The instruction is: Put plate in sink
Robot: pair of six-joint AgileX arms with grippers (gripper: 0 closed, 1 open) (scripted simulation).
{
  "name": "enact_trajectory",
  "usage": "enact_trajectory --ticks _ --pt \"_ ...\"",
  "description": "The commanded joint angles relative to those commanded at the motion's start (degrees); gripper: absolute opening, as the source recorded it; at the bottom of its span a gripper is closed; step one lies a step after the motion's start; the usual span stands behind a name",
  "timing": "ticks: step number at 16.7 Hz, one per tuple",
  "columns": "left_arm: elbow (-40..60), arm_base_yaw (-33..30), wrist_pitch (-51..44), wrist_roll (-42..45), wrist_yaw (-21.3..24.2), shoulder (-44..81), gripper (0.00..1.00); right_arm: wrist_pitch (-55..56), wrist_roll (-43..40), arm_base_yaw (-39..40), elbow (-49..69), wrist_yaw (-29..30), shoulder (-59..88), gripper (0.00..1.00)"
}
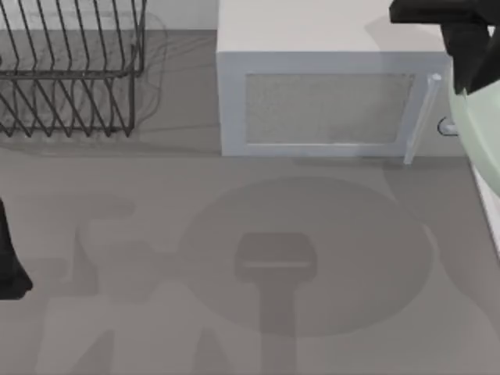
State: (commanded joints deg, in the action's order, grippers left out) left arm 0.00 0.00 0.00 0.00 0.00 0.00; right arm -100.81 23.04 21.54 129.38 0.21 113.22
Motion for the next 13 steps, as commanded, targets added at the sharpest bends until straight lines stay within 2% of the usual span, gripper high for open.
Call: enact_trajectory --ticks 7,13 --pt "0.0 0.0 0.0 0.0 0.0 0.0 1.0 -0.43 -1.06 -1.49 3.72 1.17 -0.58 0.0" --pt "0.0 0.0 0.0 0.0 0.0 0.0 1.0 -1.1 -9.53 -11.26 24.2 3.56 13.24 0.0"
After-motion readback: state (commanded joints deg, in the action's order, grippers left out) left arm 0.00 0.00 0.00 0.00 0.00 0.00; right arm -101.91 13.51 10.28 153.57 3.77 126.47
